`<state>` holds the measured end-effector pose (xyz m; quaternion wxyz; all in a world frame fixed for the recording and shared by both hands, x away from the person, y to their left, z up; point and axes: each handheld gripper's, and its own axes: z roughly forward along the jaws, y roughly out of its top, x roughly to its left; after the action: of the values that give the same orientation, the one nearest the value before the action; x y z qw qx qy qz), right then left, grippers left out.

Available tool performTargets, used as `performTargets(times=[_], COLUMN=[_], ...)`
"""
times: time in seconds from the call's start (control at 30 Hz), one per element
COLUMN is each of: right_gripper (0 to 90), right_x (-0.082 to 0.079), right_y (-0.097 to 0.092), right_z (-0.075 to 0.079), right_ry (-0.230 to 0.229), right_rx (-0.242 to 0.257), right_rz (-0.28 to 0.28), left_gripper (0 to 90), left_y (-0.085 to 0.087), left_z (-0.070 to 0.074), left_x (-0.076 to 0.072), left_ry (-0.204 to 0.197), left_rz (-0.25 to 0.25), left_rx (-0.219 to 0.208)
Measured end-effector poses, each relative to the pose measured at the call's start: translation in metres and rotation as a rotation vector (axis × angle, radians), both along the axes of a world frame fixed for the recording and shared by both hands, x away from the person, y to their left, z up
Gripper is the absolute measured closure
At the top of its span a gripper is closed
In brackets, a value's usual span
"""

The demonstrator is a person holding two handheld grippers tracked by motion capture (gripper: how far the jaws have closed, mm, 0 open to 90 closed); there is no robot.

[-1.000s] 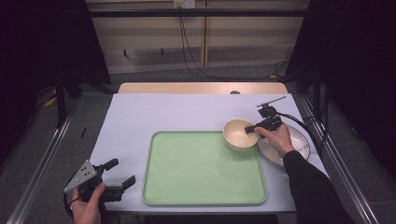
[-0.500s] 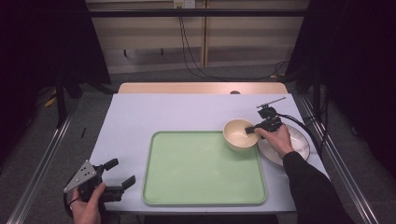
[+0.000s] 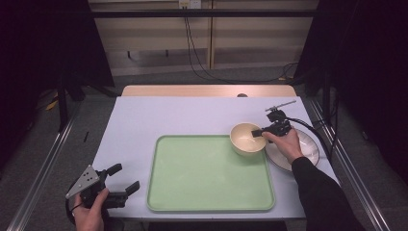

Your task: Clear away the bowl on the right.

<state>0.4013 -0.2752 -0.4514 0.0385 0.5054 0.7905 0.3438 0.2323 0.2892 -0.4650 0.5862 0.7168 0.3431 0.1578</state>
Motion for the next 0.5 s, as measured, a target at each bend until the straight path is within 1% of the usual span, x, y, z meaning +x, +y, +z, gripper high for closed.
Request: performTargets(times=[0.1,0.13,0.17,0.2,0.23,0.3,0.37,0.4,0.43,0.5], right_gripper=[67.8,60.5,60.5,55.9,55.9,51.6,50.2,48.8,46.8,38.6], right_x=[-0.0004,-0.0005,-0.0005,-0.0008,-0.0008,-0.001,-0.0012,-0.0011,-0.0012,-0.0013], right_y=[0.0005,0.0004,0.0004,-0.0001,-0.0001,-0.0008,-0.0008,-0.0006,-0.0006,-0.0004], right_z=[0.0006,0.001,0.001,0.0019,0.0019,0.0024,0.0028,0.0029,0.0028,0.0033], right_ry=[-0.007,-0.02,-0.02,-0.03,-0.03,-0.039,-0.047,-0.048,-0.048,-0.058], right_rx=[0.006,0.011,0.011,0.001,0.001,0.011,0.016,0.015,0.021,0.024], right_rz=[0.0,0.002,0.002,-0.007,-0.007,-0.004,-0.011,-0.008,-0.002,-0.003], left_gripper=[1.4,1.4,1.4,1.4,1.4,1.4,1.4,1.4,1.4,1.4], left_y=[0.0001,0.0002,0.0003,0.0002,0.0002,-0.0003,-0.0006,0.0001,0.0,0.0002], left_z=[-0.0001,-0.0001,-0.0001,-0.0001,-0.0001,-0.0002,-0.0002,0.0,0.0,0.0001], left_x=[0.0001,0.0001,0.0001,0.0002,0.0002,0.0002,0.0001,0.0002,0.0001,-0.0002], left_ry=[0.0,-0.002,-0.002,-0.001,-0.001,0.001,0.002,0.0,0.0,-0.001], left_rz=[-0.002,-0.001,-0.001,0.0,0.0,0.0,0.002,-0.003,-0.002,0.003], left_rx=[-0.002,-0.001,-0.001,-0.002,-0.002,-0.007,-0.011,-0.001,-0.002,0.001])
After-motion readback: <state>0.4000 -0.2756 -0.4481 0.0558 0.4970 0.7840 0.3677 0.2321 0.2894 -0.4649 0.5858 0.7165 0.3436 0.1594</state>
